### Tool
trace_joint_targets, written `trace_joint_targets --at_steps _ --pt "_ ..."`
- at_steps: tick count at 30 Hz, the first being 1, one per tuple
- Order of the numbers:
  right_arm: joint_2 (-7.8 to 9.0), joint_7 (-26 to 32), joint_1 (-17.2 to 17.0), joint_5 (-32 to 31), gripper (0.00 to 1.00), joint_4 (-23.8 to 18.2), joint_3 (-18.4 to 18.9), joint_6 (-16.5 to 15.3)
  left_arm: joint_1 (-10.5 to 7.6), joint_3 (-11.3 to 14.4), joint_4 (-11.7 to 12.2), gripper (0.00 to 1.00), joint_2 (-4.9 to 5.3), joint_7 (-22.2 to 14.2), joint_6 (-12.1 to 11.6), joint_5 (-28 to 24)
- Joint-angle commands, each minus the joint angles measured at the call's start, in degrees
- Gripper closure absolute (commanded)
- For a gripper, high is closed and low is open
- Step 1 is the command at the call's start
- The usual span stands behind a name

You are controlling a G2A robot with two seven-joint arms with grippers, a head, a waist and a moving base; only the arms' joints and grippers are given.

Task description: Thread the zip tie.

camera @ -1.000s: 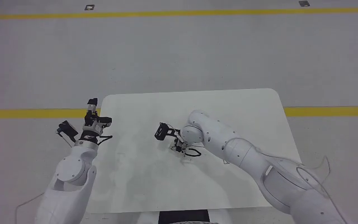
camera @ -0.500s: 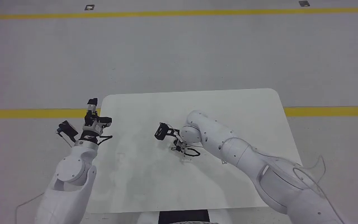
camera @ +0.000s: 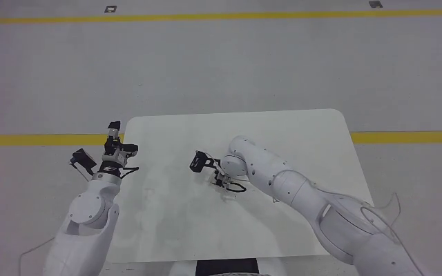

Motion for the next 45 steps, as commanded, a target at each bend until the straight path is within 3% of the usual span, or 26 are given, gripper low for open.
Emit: trace_joint_targets --at_steps 1,16,25,27,31,45 --pt "0.13 0.3 -0.1 -0.3 0.80 -0.4 0.3 0.0 0.00 0.0 0.0 0.00 0.00 0.0 0.0 0.0" --pt "1.16 2.6 -1.1 -0.7 0.73 -3.0 0.7 0.0 0.00 0.0 0.0 0.00 0.00 0.0 0.0 0.0" --pt "1.01 1.8 -0.8 0.1 0.73 -1.8 -1.1 0.0 0.00 0.0 0.0 0.00 0.00 0.0 0.0 0.0" --pt "0.89 1.6 -0.5 0.4 0.78 -1.4 -1.5 0.0 0.00 0.0 0.0 0.00 0.00 0.0 0.0 0.0" --pt "0.70 1.3 0.0 0.6 0.99 -1.0 -1.9 0.0 0.00 0.0 0.0 0.00 0.00 0.0 0.0 0.0" --pt "1.39 1.8 0.6 0.7 1.00 -2.4 -0.8 0.0 0.00 0.0 0.0 0.00 0.00 0.0 0.0 0.0"
